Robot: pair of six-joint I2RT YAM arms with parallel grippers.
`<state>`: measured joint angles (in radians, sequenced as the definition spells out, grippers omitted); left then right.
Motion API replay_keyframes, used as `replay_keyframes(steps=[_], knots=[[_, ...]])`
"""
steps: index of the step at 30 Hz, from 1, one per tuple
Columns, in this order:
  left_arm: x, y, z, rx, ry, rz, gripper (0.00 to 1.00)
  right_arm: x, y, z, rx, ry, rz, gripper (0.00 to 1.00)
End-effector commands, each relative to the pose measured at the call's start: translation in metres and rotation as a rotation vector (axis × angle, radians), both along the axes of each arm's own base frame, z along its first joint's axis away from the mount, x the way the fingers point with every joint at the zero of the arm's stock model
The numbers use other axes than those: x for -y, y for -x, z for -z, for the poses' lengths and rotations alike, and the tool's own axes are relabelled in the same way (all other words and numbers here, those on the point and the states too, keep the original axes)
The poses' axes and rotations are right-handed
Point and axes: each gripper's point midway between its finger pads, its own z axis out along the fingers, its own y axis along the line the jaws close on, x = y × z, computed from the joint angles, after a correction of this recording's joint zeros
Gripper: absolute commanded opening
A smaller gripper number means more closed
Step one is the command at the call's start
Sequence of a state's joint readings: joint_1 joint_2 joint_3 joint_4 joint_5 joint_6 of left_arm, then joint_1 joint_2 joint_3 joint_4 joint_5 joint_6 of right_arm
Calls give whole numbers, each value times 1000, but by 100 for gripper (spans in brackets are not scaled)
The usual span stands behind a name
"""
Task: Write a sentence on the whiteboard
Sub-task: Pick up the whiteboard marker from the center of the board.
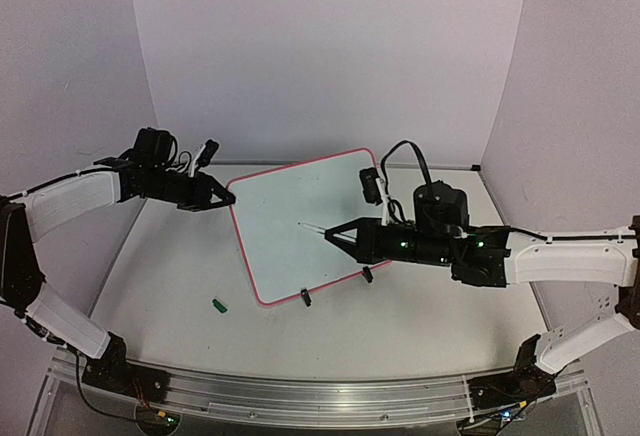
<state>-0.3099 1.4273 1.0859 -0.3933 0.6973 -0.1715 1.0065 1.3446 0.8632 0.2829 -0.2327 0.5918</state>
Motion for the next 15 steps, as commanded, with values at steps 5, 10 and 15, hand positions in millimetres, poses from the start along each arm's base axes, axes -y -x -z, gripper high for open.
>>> replay_keyframes(steps=[5, 10, 15], knots=[[1, -9, -3, 47, 10, 25, 16, -13, -1, -20, 32, -43, -29, 0], [1, -6, 1, 51, 7, 46, 6, -11, -7, -22, 52, -31, 5, 0], [0, -4, 7, 56, -13, 67, 0, -17, -13, -28, 105, 30, 26, 0]])
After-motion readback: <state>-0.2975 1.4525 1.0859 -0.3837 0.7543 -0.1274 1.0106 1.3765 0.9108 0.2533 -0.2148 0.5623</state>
